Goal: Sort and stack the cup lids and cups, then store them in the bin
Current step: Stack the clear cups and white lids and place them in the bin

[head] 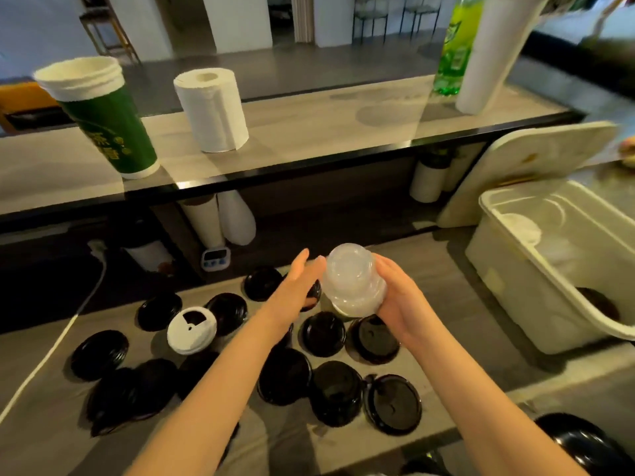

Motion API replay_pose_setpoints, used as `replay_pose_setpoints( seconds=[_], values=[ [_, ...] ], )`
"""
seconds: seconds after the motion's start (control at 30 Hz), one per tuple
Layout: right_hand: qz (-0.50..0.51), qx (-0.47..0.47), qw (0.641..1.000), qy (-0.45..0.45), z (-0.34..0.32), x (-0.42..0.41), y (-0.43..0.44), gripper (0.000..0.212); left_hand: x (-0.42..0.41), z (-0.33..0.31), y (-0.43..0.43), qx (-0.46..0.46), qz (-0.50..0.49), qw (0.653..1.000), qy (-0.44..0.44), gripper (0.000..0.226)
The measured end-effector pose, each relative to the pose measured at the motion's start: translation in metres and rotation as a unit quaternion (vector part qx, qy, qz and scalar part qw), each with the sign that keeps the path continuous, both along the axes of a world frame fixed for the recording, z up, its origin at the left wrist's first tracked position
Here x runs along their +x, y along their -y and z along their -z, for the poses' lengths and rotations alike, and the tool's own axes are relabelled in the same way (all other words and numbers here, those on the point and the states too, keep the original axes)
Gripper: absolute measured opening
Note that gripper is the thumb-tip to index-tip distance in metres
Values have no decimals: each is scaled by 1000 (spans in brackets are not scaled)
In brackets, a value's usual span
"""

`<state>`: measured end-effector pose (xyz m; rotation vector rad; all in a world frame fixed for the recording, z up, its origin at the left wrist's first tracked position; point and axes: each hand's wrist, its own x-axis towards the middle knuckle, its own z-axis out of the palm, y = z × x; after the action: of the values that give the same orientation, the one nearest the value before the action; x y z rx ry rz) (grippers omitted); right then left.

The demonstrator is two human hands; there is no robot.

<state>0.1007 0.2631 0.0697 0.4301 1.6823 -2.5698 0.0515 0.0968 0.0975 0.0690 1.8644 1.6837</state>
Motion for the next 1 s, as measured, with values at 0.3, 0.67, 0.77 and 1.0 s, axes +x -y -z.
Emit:
replay_pose_setpoints(
  seconds=[0.3, 0.67, 0.77, 1.0],
  values=[
    [45, 4, 999, -30, -25, 26, -115, 32, 11, -5, -134, 35, 110, 993, 33, 66],
    [92, 23, 994, -52, -27, 41, -275, 47, 19, -34, -298, 4, 135, 990, -49, 56],
    [95, 34, 993, -56, -23, 45, -310, 54, 16, -35, -332, -3, 149, 987, -53, 38],
    [75, 115, 990, -22, -26, 35, -356, 57, 15, -28, -382, 34, 141, 988, 46, 48]
  ],
)
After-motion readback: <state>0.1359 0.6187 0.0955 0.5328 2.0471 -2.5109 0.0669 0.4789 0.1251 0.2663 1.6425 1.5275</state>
